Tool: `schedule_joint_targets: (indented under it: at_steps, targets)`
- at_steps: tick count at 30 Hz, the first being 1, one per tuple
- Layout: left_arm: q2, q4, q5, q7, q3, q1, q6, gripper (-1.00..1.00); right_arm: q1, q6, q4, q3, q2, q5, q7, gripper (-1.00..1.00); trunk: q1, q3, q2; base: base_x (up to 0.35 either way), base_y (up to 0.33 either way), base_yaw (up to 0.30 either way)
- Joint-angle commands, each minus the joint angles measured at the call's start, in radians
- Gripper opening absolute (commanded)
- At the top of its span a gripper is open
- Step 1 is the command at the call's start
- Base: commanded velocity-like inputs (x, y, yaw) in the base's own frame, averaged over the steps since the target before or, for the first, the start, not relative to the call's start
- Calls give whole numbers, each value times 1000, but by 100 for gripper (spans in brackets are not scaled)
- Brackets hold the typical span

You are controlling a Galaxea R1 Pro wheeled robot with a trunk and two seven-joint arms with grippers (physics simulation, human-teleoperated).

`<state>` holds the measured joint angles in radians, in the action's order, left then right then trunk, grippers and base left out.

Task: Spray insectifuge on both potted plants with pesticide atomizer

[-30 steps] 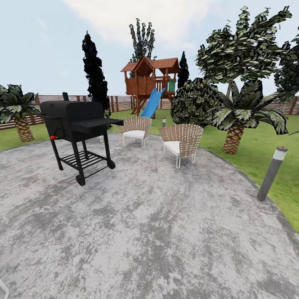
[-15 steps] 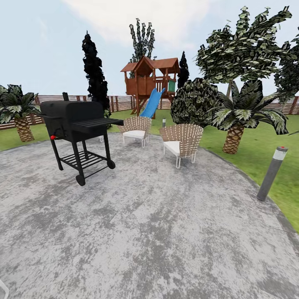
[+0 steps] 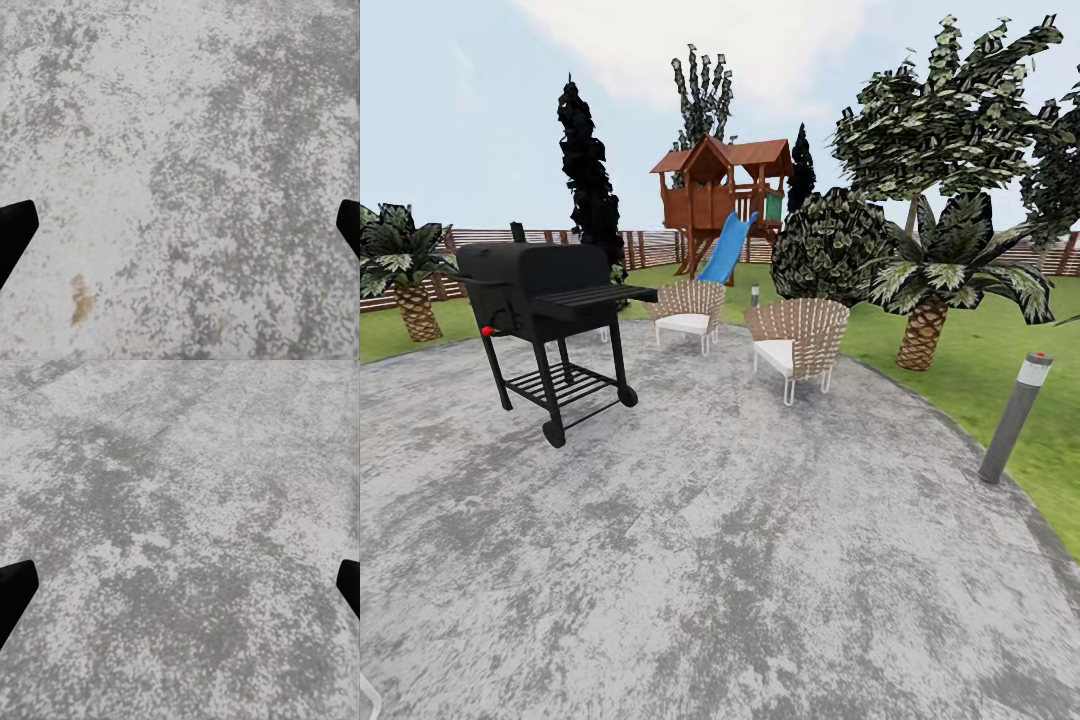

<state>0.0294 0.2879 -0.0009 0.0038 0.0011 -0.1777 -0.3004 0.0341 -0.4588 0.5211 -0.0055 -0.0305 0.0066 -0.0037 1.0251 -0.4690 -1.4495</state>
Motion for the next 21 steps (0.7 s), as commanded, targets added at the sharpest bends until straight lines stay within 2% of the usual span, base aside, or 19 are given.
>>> schedule_joint_targets:
  at_steps: [1,6,21]
  targets:
    - [0,-1,0,1,0,1,-3,100,1,-3,-1,-1,0,1,-1,100,0,-1,-1,0,0,5]
    - [-5,-2,0,1,-1,5,-2,100,1,-3,-2,-2,0,2,-2,100,0,-4,-1,0,0,135]
    - [-11,-3,-12,0,-8,9,1,100,3,-3,-4,1,0,3,-1,100,0,-19,-1,0,0,223]
